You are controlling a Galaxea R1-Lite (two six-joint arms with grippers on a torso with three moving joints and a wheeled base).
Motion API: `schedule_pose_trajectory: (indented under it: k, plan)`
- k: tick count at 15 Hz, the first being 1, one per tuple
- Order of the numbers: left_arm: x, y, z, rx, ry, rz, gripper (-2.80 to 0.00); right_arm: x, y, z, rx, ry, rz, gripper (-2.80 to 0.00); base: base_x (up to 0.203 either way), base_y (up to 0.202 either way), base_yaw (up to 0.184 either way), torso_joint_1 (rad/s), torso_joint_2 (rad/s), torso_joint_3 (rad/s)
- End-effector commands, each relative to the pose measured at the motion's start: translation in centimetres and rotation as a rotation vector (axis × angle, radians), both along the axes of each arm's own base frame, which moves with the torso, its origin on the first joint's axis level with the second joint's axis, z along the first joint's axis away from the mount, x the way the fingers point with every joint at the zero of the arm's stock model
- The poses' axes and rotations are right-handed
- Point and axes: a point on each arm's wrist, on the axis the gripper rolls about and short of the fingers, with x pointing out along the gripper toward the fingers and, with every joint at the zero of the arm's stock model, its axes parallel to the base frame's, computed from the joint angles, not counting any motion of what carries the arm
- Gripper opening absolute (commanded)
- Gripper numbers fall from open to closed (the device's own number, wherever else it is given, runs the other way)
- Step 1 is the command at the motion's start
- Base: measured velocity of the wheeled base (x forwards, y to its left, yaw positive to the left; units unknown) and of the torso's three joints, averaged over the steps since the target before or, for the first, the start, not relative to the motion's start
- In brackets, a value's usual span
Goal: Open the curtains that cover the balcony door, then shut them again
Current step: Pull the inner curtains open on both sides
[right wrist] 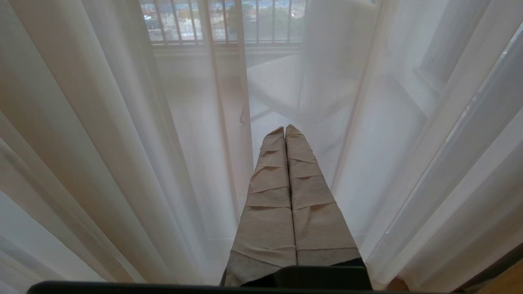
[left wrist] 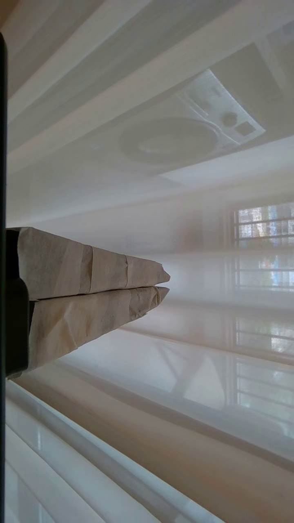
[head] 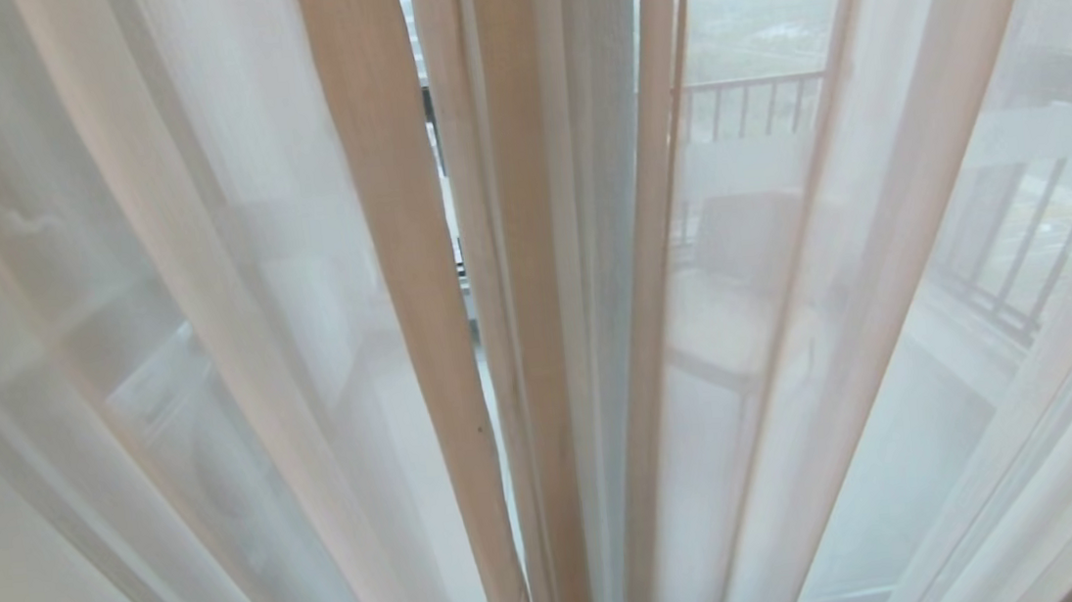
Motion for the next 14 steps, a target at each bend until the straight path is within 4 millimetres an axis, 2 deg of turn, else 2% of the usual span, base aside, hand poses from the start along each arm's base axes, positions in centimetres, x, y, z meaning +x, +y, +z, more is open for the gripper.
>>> schedule_pose_trajectory:
  k: [1, 14]
  plan:
    - [0.0, 0.0, 0.0, 0.0, 0.0, 0.001, -2.8, 0.0, 0.0, 0.0, 0.0, 0.0, 0.001, -2.8, 0.0, 0.0, 0.0, 0.0, 0.0, 0.0]
    - [0.01, 0.0, -0.03, 0.005, 0.0, 0.002, -2.8, 0.0, 0.0, 0.0, 0.0, 0.0, 0.001, -2.8, 0.0, 0.0, 0.0, 0.0, 0.0, 0.0]
